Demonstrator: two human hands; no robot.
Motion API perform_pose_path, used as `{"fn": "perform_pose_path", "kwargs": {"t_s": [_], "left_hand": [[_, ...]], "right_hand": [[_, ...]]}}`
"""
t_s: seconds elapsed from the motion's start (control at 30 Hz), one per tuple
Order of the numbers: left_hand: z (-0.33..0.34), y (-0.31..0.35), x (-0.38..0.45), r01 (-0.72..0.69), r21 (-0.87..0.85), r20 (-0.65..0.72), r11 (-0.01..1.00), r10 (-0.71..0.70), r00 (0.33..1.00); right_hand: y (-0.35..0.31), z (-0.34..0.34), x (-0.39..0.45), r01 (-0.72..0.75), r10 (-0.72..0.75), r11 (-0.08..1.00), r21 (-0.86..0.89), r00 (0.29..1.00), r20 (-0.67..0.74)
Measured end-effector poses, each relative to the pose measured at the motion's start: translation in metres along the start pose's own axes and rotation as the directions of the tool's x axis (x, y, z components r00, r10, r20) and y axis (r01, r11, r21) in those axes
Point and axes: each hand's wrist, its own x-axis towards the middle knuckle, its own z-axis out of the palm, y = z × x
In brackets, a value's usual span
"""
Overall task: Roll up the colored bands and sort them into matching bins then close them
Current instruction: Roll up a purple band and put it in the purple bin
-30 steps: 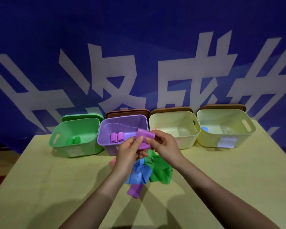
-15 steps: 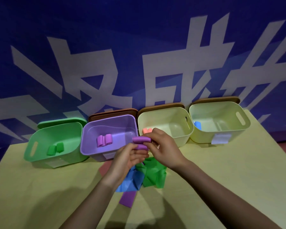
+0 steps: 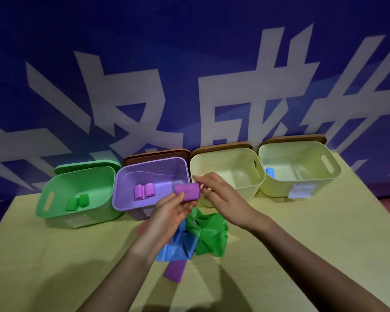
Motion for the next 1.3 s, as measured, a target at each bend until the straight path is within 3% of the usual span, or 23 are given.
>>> {"fn": "perform_pose_path", "kwargs": {"t_s": [0.1, 0.2, 0.4, 0.5, 0.6, 0.83, 0.97, 1.07, 1.13, 1.23, 1.3], "left_hand": [[0.002, -0.005, -0.013, -0.137, 0.072, 0.000, 0.988, 0.137, 0.991], [-0.001, -0.014, -0.024, -0.248, 0.152, 0.039, 0.957, 0.245, 0.969], [-0.011, -0.021, -0.034, -0.417, 0.338, 0.051, 0.844, 0.426, 0.903], [-0.013, -0.023, -0.042, -0.403, 0.382, 0.003, 0.831, 0.435, 0.900], [-0.016, -0.023, -0.050, -0.339, 0.337, -0.039, 0.878, 0.373, 0.927], [-0.024, -0.016, -0.063, -0.257, 0.189, 0.019, 0.948, 0.258, 0.966], [-0.031, -0.011, -0.064, -0.185, 0.307, 0.076, 0.934, 0.170, 0.983], [-0.042, -0.008, -0.061, -0.145, 0.473, 0.067, 0.869, 0.129, 0.989], [-0.047, -0.008, -0.060, -0.149, 0.566, 0.061, 0.811, 0.139, 0.988], [-0.055, -0.006, -0.056, -0.201, 0.521, 0.019, 0.829, 0.224, 0.974], [-0.063, -0.002, -0.048, -0.207, 0.463, -0.039, 0.862, 0.253, 0.967]], "right_hand": [[-0.017, 0.010, -0.006, -0.212, 0.252, 0.907, 0.364, 0.965, -0.066], [-0.028, 0.024, -0.013, -0.236, 0.285, 0.856, 0.459, 0.958, -0.038], [-0.043, 0.047, -0.029, -0.063, 0.157, 0.944, 0.322, 0.949, -0.274], [-0.044, 0.053, -0.036, 0.047, 0.011, 0.986, 0.160, 0.938, -0.347], [-0.046, 0.056, -0.041, 0.111, -0.053, 0.983, 0.144, 0.933, -0.356], [-0.046, 0.059, -0.038, 0.103, -0.030, 0.970, 0.222, 0.950, -0.310], [-0.036, 0.061, -0.038, 0.015, 0.040, 0.971, 0.239, 0.974, -0.223], [-0.032, 0.059, -0.036, -0.081, 0.111, 0.964, 0.252, 0.988, -0.107], [-0.031, 0.056, -0.030, -0.125, 0.131, 0.977, 0.171, 0.991, -0.021], [-0.028, 0.057, -0.014, -0.082, 0.086, 0.996, -0.040, 0.990, 0.107], [-0.029, 0.063, -0.004, -0.105, 0.103, 0.994, 0.010, 0.988, 0.118]]}}
